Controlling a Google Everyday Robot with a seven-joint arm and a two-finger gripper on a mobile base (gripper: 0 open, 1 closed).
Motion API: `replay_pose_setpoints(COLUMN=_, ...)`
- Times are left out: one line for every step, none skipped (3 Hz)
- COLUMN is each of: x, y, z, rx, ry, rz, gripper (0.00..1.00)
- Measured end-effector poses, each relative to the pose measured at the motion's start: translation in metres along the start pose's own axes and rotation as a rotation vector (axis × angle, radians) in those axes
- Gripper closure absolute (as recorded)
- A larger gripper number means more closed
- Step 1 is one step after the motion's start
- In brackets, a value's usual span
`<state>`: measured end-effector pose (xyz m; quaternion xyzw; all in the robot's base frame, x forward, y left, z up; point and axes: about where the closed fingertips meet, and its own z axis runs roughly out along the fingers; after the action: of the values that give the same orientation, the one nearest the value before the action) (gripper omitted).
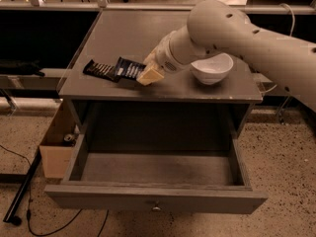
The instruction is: Pick rxbar blueberry from top drawer and place on counter
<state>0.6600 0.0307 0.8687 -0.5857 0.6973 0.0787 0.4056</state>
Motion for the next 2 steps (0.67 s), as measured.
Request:
replay_pose_setpoints(x=0.0, y=0.0, z=0.0, rx=0.0, ry=0.0, rz=0.0, gripper=0.57)
replay_pose_setpoints(x=0.0, y=0.0001, z=0.0001, rx=0.0, ry=0.0, rz=0.0, gripper=0.26)
